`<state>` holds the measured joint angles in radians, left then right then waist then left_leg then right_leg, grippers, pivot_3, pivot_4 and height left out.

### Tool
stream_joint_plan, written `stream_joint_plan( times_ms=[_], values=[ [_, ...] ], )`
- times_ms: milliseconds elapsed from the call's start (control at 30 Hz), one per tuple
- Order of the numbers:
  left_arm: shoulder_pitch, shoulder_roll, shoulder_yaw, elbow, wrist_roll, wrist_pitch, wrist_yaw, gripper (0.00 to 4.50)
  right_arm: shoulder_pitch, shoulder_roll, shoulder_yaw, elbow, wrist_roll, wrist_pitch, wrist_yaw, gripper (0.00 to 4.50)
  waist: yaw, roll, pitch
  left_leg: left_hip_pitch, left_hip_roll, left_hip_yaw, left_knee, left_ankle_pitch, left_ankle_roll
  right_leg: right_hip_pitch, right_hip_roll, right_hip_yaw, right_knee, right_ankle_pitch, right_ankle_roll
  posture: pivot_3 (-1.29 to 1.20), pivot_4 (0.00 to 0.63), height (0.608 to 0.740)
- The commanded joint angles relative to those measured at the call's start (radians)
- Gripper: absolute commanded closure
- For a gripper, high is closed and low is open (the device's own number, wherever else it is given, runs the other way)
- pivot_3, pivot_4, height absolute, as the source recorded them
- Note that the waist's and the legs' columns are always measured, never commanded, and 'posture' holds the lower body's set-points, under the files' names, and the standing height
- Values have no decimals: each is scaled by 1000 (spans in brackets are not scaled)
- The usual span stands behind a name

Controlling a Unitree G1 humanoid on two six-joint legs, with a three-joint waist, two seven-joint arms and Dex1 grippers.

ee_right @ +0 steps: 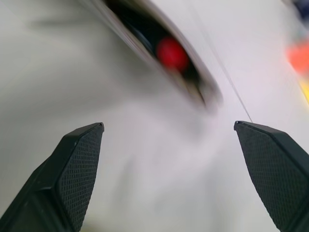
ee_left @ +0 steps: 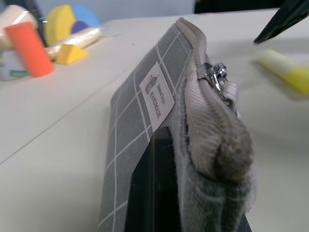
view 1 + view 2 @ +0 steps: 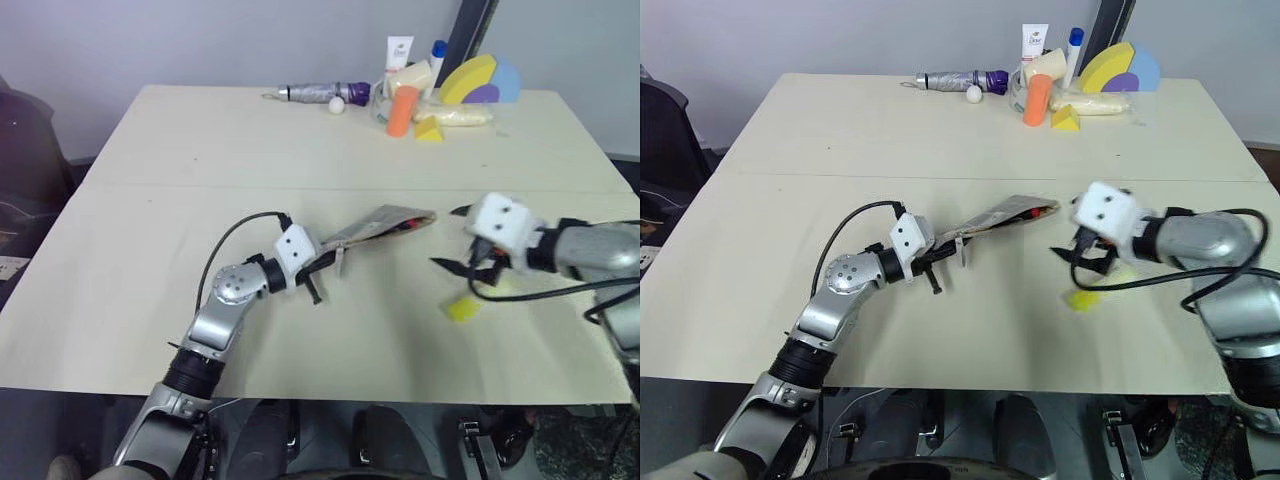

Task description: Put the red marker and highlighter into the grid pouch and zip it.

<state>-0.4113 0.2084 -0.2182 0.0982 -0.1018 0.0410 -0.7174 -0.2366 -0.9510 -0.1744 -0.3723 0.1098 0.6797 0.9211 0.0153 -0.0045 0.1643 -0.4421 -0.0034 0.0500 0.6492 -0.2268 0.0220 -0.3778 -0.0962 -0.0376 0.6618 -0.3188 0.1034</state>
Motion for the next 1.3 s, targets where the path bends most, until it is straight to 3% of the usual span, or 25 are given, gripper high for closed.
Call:
stream_joint_plan(
  times_ms=[33, 200, 433, 633, 767, 867, 1000, 1100, 1200, 1300],
  values=[
    [-29, -28, 13, 15, -3, -3, 42, 4500, 86, 15, -138, -28, 36, 185, -63, 15, 0, 0, 0, 0, 0, 0, 0, 0, 0, 0, 0, 0, 0, 0, 0, 0, 150, 740],
    [-47, -57, -5, 62, 1, -23, 42, 4500, 153, 141, -311, -141, 135, 560, -157, 15, -4, 1, 0, 1, 0, 0, 0, 0, 0, 1, 0, 0, 0, 0, 0, 0, 150, 740],
    [-69, -73, -20, 110, 5, -49, 9, 4500, 90, 348, -387, -216, 144, 902, -325, 15, -3, 1, -1, 1, 0, -1, 0, 0, 0, 1, 0, 0, 0, 0, 0, 0, 150, 740],
    [-73, -80, -19, 124, 7, -63, -2, 4500, 25, 494, -345, -181, 126, 935, -478, 15, -2, 1, -1, 0, 0, -1, 0, 0, 0, 0, 0, 0, 0, 0, 0, 0, 150, 740],
    [-55, -76, -14, 103, 6, -60, 5, 4500, -23, 527, -264, -163, 123, 935, -542, 15, -5, 1, -1, 0, 0, -1, 0, 0, 0, 0, 0, 0, 0, 0, 0, 0, 150, 740],
    [-44, -72, -11, 91, 9, -57, 13, 4500, -28, 500, -186, -166, 135, 920, -552, 844, -8, 1, -1, 0, 0, -1, -1, 0, 0, 0, 1, 0, 0, 0, 0, 0, 150, 740],
    [-33, -67, -6, 75, 10, -51, 24, 4500, -27, 403, -54, -181, 143, 792, -520, 2857, -8, 1, -1, 0, 0, -1, -1, 0, 0, 0, 1, 0, 0, 0, 0, 0, 150, 740],
    [-29, -65, -6, 70, 10, -49, 28, 4500, -8, 280, 87, -192, 123, 561, -436, 4250, -7, 1, -1, 0, 0, -1, -1, 0, 1, -1, 1, 0, 0, 0, 0, 0, 150, 740],
    [-29, -67, -8, 66, 10, -48, 32, 4500, 15, 190, 182, -166, 79, 373, -391, 4281, -5, 1, -1, 0, -1, -1, -1, 0, 1, 0, 1, 0, 0, 0, 0, 0, 150, 740],
    [-35, -68, -6, 68, 9, -48, 35, 4500, -3, 185, 190, -108, 80, 310, -381, 4281, -4, 0, 0, 0, -1, -1, 0, 0, 1, 0, 2, -1, 0, 0, 0, 0, 150, 740]
  ],
)
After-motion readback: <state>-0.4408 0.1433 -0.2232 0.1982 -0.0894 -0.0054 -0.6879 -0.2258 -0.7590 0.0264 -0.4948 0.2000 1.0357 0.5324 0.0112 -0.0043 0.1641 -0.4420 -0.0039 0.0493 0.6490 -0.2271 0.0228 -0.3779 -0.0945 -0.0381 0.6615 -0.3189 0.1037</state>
